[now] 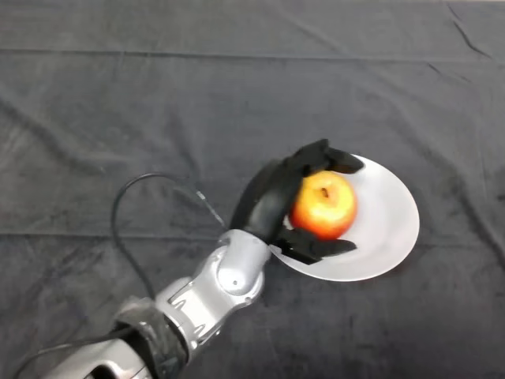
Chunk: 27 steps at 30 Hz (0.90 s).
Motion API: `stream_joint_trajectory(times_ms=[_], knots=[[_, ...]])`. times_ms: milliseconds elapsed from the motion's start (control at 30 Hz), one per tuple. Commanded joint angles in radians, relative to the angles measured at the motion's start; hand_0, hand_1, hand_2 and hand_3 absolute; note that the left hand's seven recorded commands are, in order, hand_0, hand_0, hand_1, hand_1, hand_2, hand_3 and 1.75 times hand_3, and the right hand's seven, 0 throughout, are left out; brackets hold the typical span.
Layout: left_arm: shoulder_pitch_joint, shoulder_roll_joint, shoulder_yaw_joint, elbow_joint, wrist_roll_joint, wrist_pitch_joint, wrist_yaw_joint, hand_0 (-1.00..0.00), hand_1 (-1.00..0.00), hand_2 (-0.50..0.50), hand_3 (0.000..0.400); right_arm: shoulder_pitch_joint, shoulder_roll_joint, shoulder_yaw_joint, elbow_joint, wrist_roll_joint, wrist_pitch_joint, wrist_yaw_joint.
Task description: Move the apple to the plate
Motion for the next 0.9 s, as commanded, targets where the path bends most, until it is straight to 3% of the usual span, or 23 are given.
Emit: stream_joint_trajectory(times_ms=[33,67,100,167,200,233,267,900], knots=[[-0.060,-0.016,-0.047,0.036,-0.025,0.007,0.007,-0.87,-0.97,0.05,0.387,-0.036,-0.029,-0.0131,-0.025,0.0276,-0.003,-0.0040],[-0.066,-0.017,-0.058,0.045,-0.035,0.006,0.004,-0.84,-0.90,0.03,0.361,-0.036,-0.029,-0.0132,-0.025,0.0276,-0.003,-0.0039],[-0.072,-0.018,-0.070,0.055,-0.046,0.004,-0.001,-0.76,-0.76,0.00,0.306,-0.036,-0.029,-0.0132,-0.025,0.0277,-0.003,-0.0037],[-0.083,-0.019,-0.089,0.072,-0.065,0.001,-0.010,-0.61,-0.55,-0.03,0.243,-0.037,-0.030,-0.0134,-0.024,0.0277,-0.003,-0.0035],[-0.088,-0.020,-0.097,0.081,-0.074,0.000,-0.015,-0.40,-0.10,-0.15,0.160,-0.037,-0.030,-0.0134,-0.023,0.0278,-0.003,-0.0033],[-0.093,-0.020,-0.105,0.090,-0.082,-0.002,-0.019,-0.34,-0.01,-0.17,0.136,-0.037,-0.030,-0.0135,-0.023,0.0278,-0.003,-0.0031],[-0.097,-0.020,-0.111,0.097,-0.089,-0.003,-0.023,0.00,0.00,0.00,0.000,-0.037,-0.030,-0.0136,-0.022,0.0278,-0.003,-0.0030],[-0.148,0.000,-0.140,0.153,-0.169,-0.028,-0.049,0.00,0.00,0.00,0.000,-0.040,-0.033,-0.0145,-0.015,0.0279,-0.003,-0.0002]])
